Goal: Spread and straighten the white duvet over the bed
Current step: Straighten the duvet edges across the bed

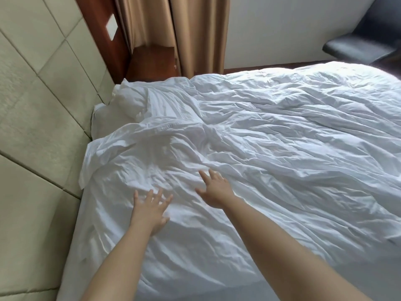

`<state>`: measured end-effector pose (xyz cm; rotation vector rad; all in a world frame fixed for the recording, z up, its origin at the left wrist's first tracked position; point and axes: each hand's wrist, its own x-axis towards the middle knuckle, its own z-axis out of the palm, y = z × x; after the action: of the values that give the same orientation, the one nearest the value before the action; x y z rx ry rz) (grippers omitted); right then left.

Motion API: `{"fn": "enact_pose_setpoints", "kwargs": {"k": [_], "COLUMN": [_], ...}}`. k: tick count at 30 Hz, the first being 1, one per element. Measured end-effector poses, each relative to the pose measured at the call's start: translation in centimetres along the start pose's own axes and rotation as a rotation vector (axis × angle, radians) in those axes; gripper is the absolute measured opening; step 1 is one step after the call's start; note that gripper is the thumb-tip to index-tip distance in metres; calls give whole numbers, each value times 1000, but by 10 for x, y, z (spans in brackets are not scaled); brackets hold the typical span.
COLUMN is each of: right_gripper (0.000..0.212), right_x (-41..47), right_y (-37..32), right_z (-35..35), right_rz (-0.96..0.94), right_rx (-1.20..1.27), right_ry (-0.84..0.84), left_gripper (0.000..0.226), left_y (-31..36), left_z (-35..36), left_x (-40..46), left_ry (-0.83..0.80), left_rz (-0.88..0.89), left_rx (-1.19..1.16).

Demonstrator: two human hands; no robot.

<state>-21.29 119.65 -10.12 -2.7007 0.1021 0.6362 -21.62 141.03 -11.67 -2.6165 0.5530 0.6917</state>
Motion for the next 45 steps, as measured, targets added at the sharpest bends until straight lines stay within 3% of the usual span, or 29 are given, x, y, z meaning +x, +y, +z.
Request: {"fn": "enact_pose_setpoints", "kwargs": {"k": [8,14,24,29,36,45], "right_gripper": [65,64,61,59,64,58], "right_x": [-99,-177,-290,-345,-412,-394], "right_y": [42,106,253,363,520,646], "right_z": [-18,-6,-13,-15,-13,-49], "right_rz": [88,227,356,369,409,412], "right_rx": [-4,-8,80,137,178,153], "right_ry": [92,76,131,186,119,115], "left_gripper": [63,61,62,61,62,60], "left_y": [41,110,291,399,572,670], "left_z": [-43,-47,-88,-108,-125,-181], "left_x": [-58,-66,-104,-122,-141,-70], "left_ry": [75,150,181,170,106,111], "left_rz": [33,133,279,282,345,305], "left_rx": [41,89,110,118,130,40]}}
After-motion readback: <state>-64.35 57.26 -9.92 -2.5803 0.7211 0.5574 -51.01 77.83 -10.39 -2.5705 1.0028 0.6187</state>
